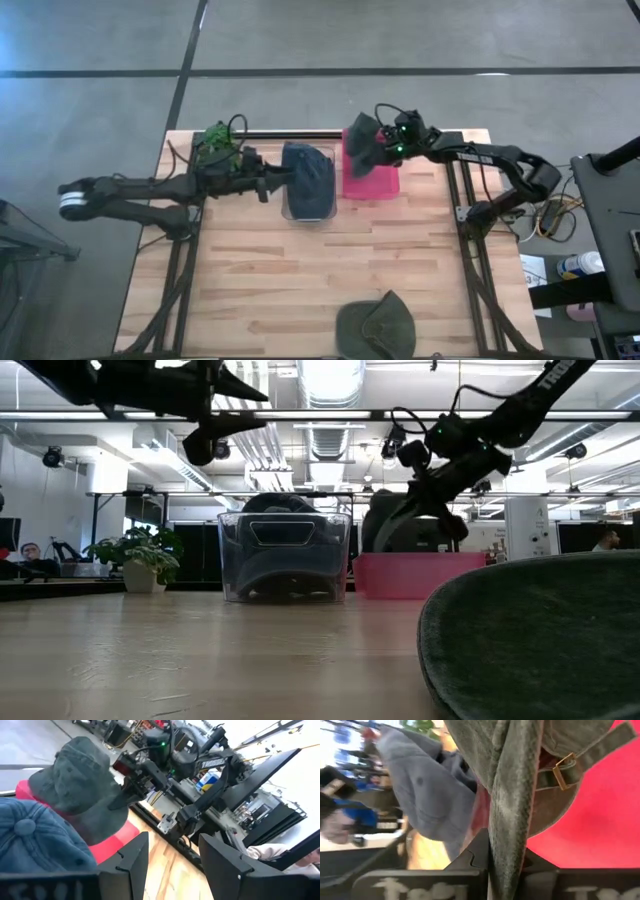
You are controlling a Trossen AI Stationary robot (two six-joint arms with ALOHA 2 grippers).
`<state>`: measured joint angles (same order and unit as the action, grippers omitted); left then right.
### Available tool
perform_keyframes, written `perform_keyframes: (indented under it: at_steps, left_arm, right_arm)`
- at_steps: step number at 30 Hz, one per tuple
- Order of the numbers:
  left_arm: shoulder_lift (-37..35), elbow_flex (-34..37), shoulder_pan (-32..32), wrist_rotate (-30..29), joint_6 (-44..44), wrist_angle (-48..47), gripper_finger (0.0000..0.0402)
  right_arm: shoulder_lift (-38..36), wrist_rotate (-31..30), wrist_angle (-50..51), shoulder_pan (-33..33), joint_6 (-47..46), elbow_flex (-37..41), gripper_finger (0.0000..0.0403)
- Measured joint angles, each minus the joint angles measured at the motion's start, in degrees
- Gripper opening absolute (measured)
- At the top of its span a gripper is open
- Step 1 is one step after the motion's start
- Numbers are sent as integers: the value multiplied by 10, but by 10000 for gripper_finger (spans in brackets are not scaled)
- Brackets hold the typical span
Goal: Pick & Place hat
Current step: Put the left green cap into the red bin
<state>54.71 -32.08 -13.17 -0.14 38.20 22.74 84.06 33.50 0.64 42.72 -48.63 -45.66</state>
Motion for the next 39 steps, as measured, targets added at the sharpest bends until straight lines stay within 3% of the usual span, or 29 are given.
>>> perform_keyframes:
  at_steps: [7,19,27,32,39]
  left_arm:
    - [-5,4,-1,0,-9,8,167]
    - [-4,4,-2,0,-22,8,167]
    - [-4,3,-2,2,-14,8,167]
    - [-4,3,-2,4,-3,8,167]
    - [-4,3,-2,4,7,9,167]
  right_arm:
    - [28,71,-203,3,-134,62,13]
    - [23,47,-204,20,-192,114,16]
    - [18,59,-47,20,-145,81,99]
    - [1,34,38,20,-126,52,145]
    - [-33,-57,343,20,26,-39,154]
